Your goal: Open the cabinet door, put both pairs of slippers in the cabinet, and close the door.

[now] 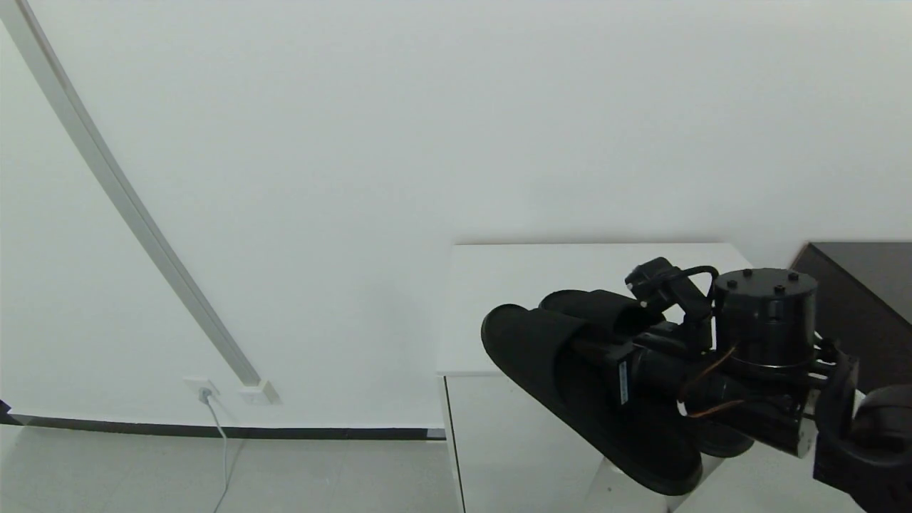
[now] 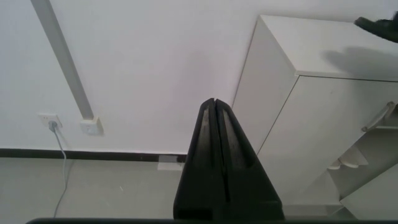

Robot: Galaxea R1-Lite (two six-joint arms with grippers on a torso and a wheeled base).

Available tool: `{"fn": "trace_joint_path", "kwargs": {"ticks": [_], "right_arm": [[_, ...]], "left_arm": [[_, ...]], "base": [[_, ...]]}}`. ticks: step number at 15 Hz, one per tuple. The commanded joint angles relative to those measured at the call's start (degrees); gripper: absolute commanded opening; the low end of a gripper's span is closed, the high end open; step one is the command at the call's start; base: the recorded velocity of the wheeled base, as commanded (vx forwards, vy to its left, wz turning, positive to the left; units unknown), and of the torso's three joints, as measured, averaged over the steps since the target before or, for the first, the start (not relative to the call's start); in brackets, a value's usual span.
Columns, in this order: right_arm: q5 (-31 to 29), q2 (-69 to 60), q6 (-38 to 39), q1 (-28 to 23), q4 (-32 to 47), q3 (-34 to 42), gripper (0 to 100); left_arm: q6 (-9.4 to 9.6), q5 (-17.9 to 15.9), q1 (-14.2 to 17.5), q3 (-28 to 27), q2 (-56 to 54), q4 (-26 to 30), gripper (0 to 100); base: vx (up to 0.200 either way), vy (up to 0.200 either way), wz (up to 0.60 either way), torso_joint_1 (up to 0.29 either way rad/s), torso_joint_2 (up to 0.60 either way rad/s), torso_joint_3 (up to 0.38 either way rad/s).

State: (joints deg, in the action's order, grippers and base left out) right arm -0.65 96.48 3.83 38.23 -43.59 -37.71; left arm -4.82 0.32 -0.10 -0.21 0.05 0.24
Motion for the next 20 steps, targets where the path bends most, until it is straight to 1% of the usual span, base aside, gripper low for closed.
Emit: {"fn": "trace_joint_path", "kwargs": {"ticks": [1,6,18,20], "right_arm": [[0.21,-4.45,0.04,0.97,0.0,2.73,0],[0.12,-3.93,0.04,1.76,-0.09,3.16,0],[0.03,-4.28,-0.31,2.02,-0.18,4.13,0],[0.03,-4.19,-0.31,2.38,-0.18,4.31,0]], "left_arm": [[-0.02,0.03,0.01,-0.06,0.04,0.02,0],[-0.11,0.03,0.01,0.03,0.04,-0.07,0],[-0.37,0.03,0.01,0.03,0.04,-0.07,0],[-0.37,0.03,0.01,0.03,0.04,-0.07,0]], "base": [[0.0,0.0,0.0,0.0,0.0,0.0],[0.0,0.0,0.0,0.0,0.0,0.0],[-0.2,0.0,0.0,0.003,0.0,0.004],[0.0,0.0,0.0,0.0,0.0,0.0]]}}
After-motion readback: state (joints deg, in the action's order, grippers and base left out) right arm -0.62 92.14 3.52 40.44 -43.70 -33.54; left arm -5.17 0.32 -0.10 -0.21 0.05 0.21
